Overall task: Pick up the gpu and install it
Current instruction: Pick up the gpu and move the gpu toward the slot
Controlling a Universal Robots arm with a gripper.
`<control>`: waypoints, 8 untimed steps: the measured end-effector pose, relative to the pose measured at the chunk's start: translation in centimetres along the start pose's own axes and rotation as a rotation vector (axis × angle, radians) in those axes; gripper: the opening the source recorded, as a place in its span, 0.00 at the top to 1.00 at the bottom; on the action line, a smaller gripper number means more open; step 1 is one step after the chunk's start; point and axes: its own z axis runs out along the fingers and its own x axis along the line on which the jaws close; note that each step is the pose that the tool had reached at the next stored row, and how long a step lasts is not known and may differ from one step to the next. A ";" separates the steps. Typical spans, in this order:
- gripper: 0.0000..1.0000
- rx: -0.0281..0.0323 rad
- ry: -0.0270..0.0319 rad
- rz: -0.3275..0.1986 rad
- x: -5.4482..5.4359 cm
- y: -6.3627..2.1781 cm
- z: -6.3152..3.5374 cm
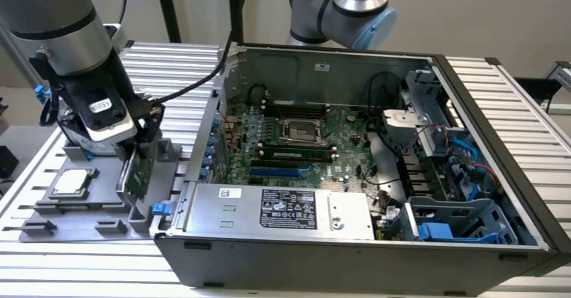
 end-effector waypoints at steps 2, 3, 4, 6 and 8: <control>0.73 0.0000 0.0002 0.000 -0.1 0.05 -0.92; 0.73 0.0000 0.0002 0.001 -0.1 0.07 -1.37; 0.73 0.0001 0.0003 0.001 -0.1 0.09 -1.82; 0.73 0.0000 0.0001 0.001 -0.2 0.14 -2.72; 0.73 0.0000 0.0002 0.001 -0.3 0.19 -3.61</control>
